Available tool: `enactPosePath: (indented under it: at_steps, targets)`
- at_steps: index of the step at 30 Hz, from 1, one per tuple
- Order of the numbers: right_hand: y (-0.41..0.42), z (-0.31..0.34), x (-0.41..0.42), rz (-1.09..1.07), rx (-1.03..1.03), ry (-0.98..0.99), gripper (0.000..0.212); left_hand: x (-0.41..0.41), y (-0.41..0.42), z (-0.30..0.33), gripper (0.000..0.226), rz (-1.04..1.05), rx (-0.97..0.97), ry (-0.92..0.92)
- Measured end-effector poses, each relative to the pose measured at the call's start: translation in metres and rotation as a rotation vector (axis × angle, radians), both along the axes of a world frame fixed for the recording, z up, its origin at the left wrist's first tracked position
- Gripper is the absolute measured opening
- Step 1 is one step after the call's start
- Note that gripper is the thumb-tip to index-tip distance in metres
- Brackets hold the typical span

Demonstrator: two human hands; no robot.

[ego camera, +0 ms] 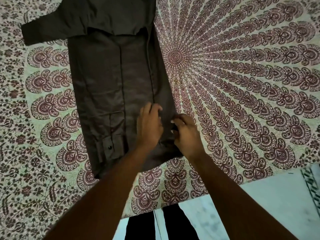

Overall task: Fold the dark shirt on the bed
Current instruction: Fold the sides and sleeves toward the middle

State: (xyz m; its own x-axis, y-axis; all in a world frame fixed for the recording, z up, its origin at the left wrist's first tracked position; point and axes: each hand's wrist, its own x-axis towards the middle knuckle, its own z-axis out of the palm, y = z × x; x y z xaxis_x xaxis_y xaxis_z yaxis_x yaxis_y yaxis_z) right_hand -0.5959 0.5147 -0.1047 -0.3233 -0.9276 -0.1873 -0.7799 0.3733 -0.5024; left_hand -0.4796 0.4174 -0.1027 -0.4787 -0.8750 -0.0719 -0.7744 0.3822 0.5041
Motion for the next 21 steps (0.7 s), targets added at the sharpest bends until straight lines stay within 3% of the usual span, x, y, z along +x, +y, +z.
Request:
enactPosePath:
  at_steps: [4, 8, 10, 14, 17, 21]
  targets:
    - [-0.006, -0.011, 0.001, 0.192, 0.082, 0.179, 0.035, -0.006, -0.061, -0.013, 0.058, -0.323, -0.020, -0.212]
    - [-0.034, -0.006, -0.008, 0.167, 0.011, 0.260, 0.036, -0.009, -0.110, -0.009, 0.098, -0.435, 0.080, -0.387]
    - [-0.052, -0.006, -0.013, 0.185, -0.001, 0.249, 0.037, -0.009, -0.127, -0.009, 0.103, -0.456, 0.096, -0.440]
    - [-0.076, -0.003, -0.017, 0.243, 0.114, 0.265, 0.042, -0.011, -0.149, -0.014, 0.071, -0.360, 0.134, -0.357]
    - [-0.099, 0.001, -0.021, 0.200, 0.073, 0.291, 0.051, -0.017, -0.160, -0.019, 0.046, -0.325, 0.092, -0.232]
    - [-0.133, -0.002, -0.027, 0.224, 0.132, 0.294, 0.047, -0.028, -0.173, -0.015, 0.039, -0.288, -0.003, -0.266]
